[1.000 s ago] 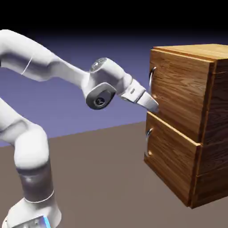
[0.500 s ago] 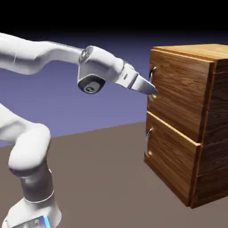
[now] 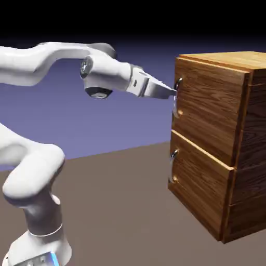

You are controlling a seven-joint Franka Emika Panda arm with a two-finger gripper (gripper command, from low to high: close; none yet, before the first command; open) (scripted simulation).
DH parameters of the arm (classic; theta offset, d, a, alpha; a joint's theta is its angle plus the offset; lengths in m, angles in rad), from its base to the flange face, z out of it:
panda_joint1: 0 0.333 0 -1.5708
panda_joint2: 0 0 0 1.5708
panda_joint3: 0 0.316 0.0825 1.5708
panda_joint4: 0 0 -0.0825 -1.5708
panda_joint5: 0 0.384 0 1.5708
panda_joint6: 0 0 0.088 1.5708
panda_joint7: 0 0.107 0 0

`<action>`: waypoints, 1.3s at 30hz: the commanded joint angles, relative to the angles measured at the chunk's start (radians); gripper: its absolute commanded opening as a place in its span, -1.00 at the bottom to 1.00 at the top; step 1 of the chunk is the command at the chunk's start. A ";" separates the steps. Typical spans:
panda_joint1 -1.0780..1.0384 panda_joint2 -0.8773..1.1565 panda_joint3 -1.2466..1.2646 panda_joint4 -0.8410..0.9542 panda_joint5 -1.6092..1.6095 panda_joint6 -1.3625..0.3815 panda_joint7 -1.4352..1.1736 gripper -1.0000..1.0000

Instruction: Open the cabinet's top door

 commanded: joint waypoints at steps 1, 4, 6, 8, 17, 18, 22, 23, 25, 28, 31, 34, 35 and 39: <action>-0.015 -0.009 0.018 0.006 0.044 -0.002 -0.027 0.00; -0.059 -0.037 0.073 0.023 0.174 -0.009 -0.108 0.00; -0.088 -0.056 0.110 0.035 0.261 -0.014 -0.162 0.00; -0.118 -0.075 0.146 0.046 0.348 -0.019 -0.216 0.00; -0.251 -0.159 0.310 0.098 0.740 -0.040 -0.459 0.00; -0.265 -0.169 0.329 0.104 0.783 -0.042 -0.486 0.00; -0.324 -0.206 0.401 0.127 0.957 -0.051 -0.595 0.00; -0.339 -0.215 0.420 0.133 1.000 -0.054 -0.622 0.00; -0.369 -0.234 0.456 0.144 1.087 -0.058 -0.676 0.00; -0.403 -0.256 0.499 0.158 1.190 -0.064 -0.739 0.00; -0.475 -0.241 0.529 0.210 1.197 -0.079 -0.741 0.00; -0.575 -0.219 0.570 0.283 1.207 -0.101 -0.742 0.00; -0.575 -0.219 0.570 0.283 1.207 -0.101 -0.742 -1.00; -0.476 -0.208 0.510 0.175 1.165 -0.193 -0.749 -1.00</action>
